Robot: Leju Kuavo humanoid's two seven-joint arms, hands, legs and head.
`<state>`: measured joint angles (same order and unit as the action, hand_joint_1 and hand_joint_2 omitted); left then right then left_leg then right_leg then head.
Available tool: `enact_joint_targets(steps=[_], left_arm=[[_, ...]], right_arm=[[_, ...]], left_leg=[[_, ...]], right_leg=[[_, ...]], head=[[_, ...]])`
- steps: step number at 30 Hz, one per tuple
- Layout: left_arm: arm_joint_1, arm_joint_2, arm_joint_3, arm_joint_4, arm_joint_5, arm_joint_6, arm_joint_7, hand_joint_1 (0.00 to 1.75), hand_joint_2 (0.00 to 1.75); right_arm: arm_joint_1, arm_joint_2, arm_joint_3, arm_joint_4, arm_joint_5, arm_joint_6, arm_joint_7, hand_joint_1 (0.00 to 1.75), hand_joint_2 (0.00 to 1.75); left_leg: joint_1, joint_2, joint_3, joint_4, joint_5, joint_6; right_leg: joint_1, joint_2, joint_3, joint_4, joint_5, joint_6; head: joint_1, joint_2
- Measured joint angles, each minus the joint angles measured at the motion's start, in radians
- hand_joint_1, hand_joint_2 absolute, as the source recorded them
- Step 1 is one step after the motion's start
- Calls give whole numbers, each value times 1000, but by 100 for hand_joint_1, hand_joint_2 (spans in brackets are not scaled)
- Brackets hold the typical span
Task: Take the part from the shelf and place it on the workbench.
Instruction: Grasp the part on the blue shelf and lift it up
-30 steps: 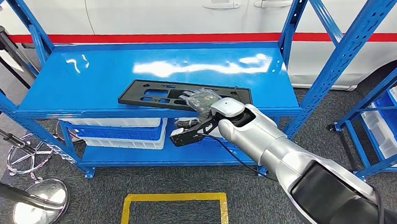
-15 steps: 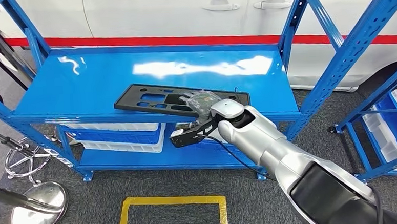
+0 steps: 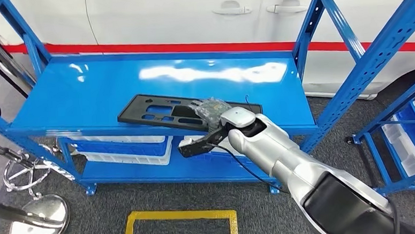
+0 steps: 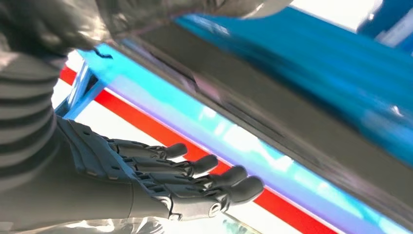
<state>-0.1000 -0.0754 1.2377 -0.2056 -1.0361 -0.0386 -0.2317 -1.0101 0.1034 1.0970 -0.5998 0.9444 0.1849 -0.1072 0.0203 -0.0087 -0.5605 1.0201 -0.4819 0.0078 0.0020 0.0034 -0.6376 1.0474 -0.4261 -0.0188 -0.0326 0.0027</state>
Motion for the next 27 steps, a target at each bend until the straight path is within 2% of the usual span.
enact_joint_targets(steps=[2,3,4,6,7,8,9,11,12,13,15,18,20,22,23,24,25,26,27], left_arm=[[-1,0,3,0,0,0,1,0,0],[-1,1,4,0,0,0,1,0,0],[-2,1,5,0,0,0,1,0,0],[-1,1,8,0,0,0,1,0,0],[-1,1,8,0,0,0,1,0,0],[0,1,9,0,0,0,1,0,0],[1,1,9,0,0,0,1,0,0],[4,2,10,0,0,0,1,0,0],[4,3,10,0,0,0,1,0,0],[3,3,10,0,0,0,1,0,0],[1,3,10,0,0,0,1,0,0],[0,3,10,0,0,0,1,0,0],[2,2,10,0,0,0,1,0,0],[1,3,10,0,0,1,1,0,0],[1,3,10,0,0,1,1,0,0],[1,3,10,0,0,1,1,0,0],[1,2,10,0,0,1,1,0,0],[2,2,10,0,0,1,1,0,0],[2,1,10,0,1,0,1,0,0]], right_arm=[[1,1,0,0,0,0,0,0,175],[1,1,0,0,0,0,0,0,175],[0,2,1,0,0,0,-1,0,175],[2,4,1,0,-1,0,-1,0,175],[5,4,1,0,-1,0,-1,0,175],[7,5,2,0,-1,0,-1,0,175],[9,5,2,0,-1,0,-1,0,175],[10,6,3,0,-1,0,-1,0,175],[9,7,3,0,-1,0,-1,0,175],[9,7,3,0,-1,0,-1,0,175],[9,8,4,0,-1,0,-1,0,175],[7,8,6,0,-1,0,-1,0,175],[6,7,6,0,-1,0,-1,0,175],[9,7,7,0,-1,1,-1,0,175],[12,7,8,1,-1,1,-1,0,175],[13,7,8,1,-1,1,-1,0,175],[14,7,9,1,-1,1,-1,0,175],[14,7,9,1,-1,1,-2,0,175],[13,7,9,1,-2,1,-2,0,175]], left_leg=[[1,2,1,2,-9,-11],[1,3,-7,23,-21,-14],[1,4,-27,65,-42,-17],[2,4,-101,199,-91,-21],[2,4,-138,256,-102,-23],[2,4,-161,280,-93,-25],[2,4,-163,265,-64,-26],[2,5,-122,149,18,-22],[0,6,-97,91,43,-20],[-2,5,-80,53,53,-15],[-5,3,-71,32,46,-5],[1,3,-61,20,43,10],[3,4,-52,14,40,20],[3,4,-47,14,36,25],[3,4,-44,14,33,25],[3,3,-40,14,29,24],[3,2,-34,14,25,23],[3,2,-27,14,21,21],[2,1,-23,13,17,17]], right_leg=[[-6,2,12,-16,-3,-9],[-8,2,20,-25,-3,-15],[-10,1,28,-32,-3,-21],[-6,-2,37,-33,-10,-30],[-4,-2,40,-31,-14,-33],[-3,-2,43,-28,-20,-34],[-3,-2,48,-24,-26,-33],[-3,0,59,-14,-43,-28],[-2,1,61,-6,-51,-24],[0,1,60,0,-57,-19],[3,1,57,4,-62,-11],[2,1,51,24,-81,1],[-3,0,5,118,-125,13],[-9,0,-71,247,-166,21],[-11,0,-96,280,-165,23],[-13,-1,-102,272,-142,23],[-14,-1,-88,225,-101,21],[-14,-1,-62,154,-56,17],[-11,0,-36,89,-23,13]], head=[[0,0],[0,0],[-1,0],[-1,0],[-1,0],[-1,0],[-1,0],[-1,0],[-1,0],[-1,0],[-1,0],[0,0],[0,0],[0,0],[0,0],[0,0],[0,0],[0,0],[0,0]])
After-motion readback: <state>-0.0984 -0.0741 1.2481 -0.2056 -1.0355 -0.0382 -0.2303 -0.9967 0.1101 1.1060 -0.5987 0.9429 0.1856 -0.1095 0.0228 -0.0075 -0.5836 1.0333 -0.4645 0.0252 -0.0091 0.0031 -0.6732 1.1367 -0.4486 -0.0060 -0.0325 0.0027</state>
